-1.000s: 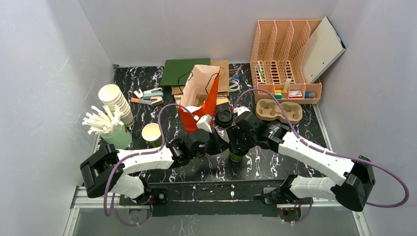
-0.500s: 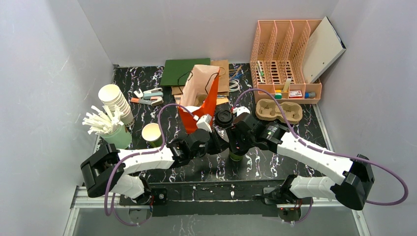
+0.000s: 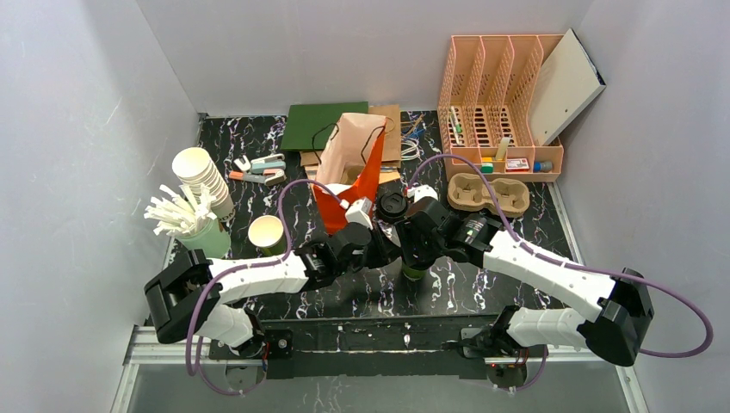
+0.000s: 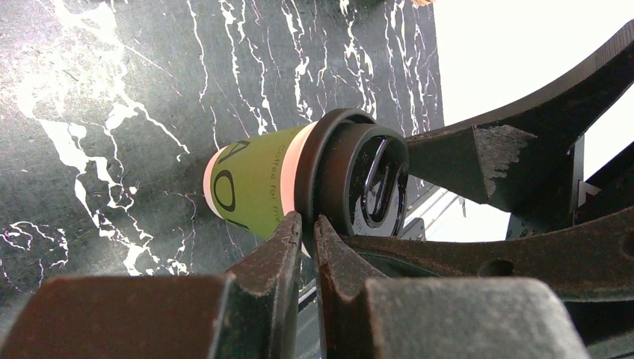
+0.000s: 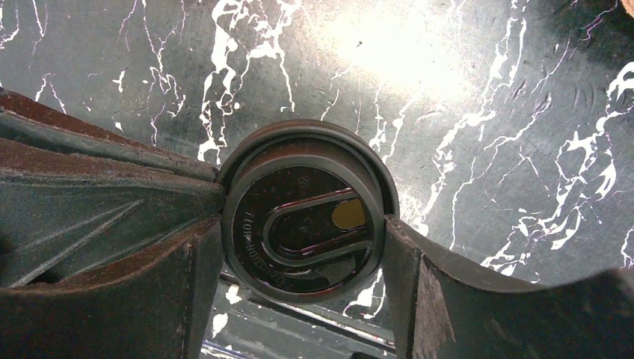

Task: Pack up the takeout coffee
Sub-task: Adjust the cup lid on the coffee cup.

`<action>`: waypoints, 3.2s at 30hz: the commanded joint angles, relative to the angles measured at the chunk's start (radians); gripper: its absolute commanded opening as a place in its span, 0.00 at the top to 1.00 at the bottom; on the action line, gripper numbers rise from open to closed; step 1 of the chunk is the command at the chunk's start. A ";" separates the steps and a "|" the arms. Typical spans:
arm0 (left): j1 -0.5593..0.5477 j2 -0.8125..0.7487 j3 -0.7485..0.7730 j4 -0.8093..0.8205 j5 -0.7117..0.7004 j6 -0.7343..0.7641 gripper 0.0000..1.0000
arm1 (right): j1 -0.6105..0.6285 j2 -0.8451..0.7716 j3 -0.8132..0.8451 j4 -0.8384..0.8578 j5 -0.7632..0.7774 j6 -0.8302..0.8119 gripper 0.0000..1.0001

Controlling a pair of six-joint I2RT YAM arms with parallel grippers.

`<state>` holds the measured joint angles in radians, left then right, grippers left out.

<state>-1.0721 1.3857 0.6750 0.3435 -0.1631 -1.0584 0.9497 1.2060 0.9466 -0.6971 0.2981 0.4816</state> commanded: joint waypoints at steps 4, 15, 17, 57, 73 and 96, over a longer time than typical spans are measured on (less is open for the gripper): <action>-0.010 0.117 -0.029 -0.244 -0.009 0.017 0.92 | 0.022 0.106 -0.086 -0.042 -0.126 0.028 0.22; -0.023 0.118 0.034 -0.330 -0.050 0.048 0.92 | 0.022 0.084 -0.061 -0.051 -0.126 0.029 0.22; -0.023 0.096 0.080 -0.405 -0.077 0.077 0.91 | 0.021 0.060 -0.037 -0.053 -0.119 0.029 0.22; -0.023 -0.164 0.270 -0.561 -0.144 0.291 0.51 | 0.022 -0.030 0.142 -0.106 -0.008 -0.002 0.02; -0.022 -0.137 0.270 -0.520 -0.117 0.334 0.52 | 0.013 -0.082 0.025 0.021 -0.109 -0.013 0.10; 0.087 -0.066 0.137 -0.292 0.178 0.277 0.52 | 0.012 -0.222 -0.143 0.258 -0.241 -0.181 0.08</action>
<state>-0.9936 1.3025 0.8425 -0.0181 -0.0467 -0.7650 0.9642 1.0061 0.8127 -0.4953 0.0776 0.3294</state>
